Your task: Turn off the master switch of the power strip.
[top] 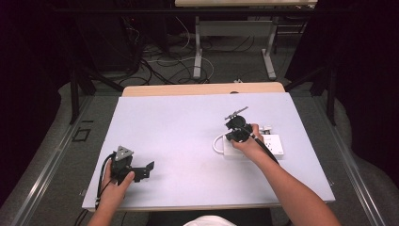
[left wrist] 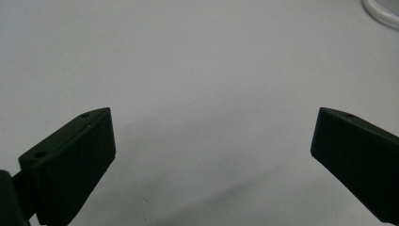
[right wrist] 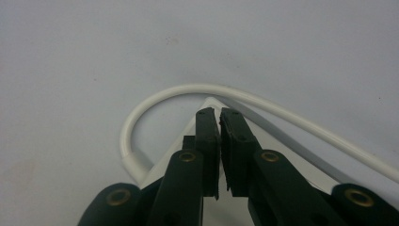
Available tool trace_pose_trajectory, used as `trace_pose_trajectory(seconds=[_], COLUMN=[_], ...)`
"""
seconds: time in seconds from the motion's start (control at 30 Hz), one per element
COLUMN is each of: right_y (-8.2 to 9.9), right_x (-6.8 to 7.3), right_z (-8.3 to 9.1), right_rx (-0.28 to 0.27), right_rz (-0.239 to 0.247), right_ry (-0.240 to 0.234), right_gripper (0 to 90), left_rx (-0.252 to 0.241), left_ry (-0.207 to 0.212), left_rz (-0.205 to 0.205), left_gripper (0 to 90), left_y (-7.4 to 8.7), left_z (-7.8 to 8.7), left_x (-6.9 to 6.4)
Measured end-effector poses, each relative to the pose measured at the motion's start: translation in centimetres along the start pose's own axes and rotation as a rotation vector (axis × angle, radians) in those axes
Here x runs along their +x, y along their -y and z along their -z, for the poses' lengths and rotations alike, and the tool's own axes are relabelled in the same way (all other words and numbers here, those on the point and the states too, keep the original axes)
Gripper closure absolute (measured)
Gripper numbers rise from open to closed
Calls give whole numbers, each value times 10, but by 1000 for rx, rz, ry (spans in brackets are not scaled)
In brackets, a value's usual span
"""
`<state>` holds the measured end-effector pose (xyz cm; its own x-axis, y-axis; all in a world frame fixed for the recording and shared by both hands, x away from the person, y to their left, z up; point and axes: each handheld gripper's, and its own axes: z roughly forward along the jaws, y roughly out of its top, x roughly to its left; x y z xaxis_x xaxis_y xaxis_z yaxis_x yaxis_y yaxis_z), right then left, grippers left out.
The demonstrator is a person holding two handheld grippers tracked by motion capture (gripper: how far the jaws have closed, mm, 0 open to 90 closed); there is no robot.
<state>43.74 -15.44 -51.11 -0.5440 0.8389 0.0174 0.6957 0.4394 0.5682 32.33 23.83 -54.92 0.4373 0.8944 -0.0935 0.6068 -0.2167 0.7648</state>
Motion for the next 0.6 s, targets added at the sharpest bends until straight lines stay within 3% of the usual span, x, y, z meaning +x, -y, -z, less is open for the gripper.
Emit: trace_pose_trajectory(seconds=[0.53, 0.6], right_y=[1, 2], right_x=[0, 1], right_z=[6, 5], right_rx=[-28, -65], right_rz=[0, 3], right_ry=[1, -15], right_gripper=[754, 732], left_rx=[-9, -7], left_ry=[-3, -3], left_rz=[4, 7], left_gripper=[3, 3], left_y=[1, 1], left_z=[1, 1], left_x=[1, 1])
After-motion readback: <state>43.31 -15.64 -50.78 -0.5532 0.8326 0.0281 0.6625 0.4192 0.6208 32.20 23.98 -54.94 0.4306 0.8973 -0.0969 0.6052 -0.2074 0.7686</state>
